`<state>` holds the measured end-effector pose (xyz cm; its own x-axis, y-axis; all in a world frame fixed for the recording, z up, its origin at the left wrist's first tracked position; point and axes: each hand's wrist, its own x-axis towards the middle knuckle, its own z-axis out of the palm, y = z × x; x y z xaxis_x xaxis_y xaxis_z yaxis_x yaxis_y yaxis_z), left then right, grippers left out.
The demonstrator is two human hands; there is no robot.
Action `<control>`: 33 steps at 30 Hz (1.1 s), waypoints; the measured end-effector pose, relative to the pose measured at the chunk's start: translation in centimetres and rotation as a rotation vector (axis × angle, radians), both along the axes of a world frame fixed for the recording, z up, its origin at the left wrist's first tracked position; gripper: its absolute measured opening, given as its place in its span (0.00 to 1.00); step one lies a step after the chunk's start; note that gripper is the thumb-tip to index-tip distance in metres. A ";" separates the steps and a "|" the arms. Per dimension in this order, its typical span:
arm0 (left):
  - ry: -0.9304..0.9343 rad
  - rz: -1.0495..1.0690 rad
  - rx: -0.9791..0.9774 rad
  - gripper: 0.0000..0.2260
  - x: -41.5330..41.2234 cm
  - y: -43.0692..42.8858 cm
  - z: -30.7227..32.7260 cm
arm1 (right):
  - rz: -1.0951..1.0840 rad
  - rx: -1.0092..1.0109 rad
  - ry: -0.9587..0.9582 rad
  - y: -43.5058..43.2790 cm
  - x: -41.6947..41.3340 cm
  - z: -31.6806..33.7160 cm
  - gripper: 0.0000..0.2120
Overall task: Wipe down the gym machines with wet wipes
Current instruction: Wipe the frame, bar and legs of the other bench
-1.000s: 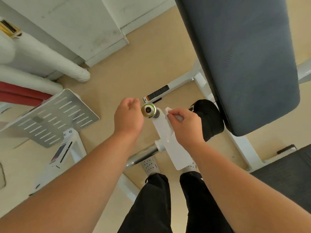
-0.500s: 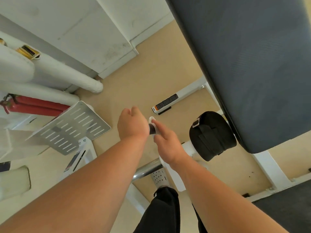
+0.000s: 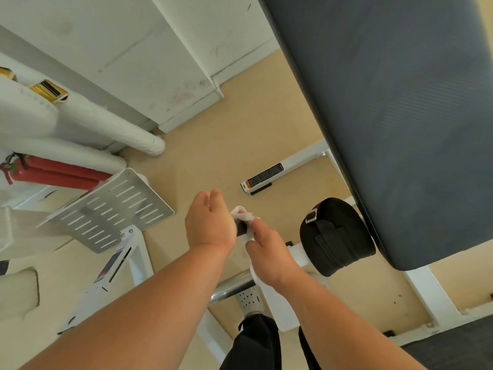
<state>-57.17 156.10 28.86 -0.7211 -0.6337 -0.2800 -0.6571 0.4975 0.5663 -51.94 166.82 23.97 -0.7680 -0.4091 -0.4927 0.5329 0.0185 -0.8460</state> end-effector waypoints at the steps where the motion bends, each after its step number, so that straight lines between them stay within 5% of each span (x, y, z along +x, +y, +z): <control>1: 0.009 -0.005 0.005 0.18 0.0 0.0 0.0 | 0.010 -0.020 0.028 0.2 0.2 0.5 0.36; 9: -0.015 -0.035 0.050 0.18 0.1 -0.1 0.3 | 0.034 -0.008 0.108 0.6 0.2 1.0 0.40; 14: -0.034 -0.050 0.059 0.22 -0.3 -0.1 0.4 | 0.107 0.083 0.046 0.3 -1.8 -1.3 0.34; 22: -0.031 -0.030 0.051 0.20 -0.7 0.5 0.9 | 0.015 -0.123 0.153 1.9 2.1 1.3 0.41; 33: -0.024 -0.011 0.066 0.19 -0.4 0.5 0.9 | 0.025 0.064 0.026 0.1 0.1 -1.0 0.35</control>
<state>-57.62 156.55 29.73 -0.7204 -0.6058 -0.3377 -0.6656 0.4667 0.5824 -51.86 166.92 22.97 -0.7707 -0.3968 -0.4986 0.5094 0.0866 -0.8562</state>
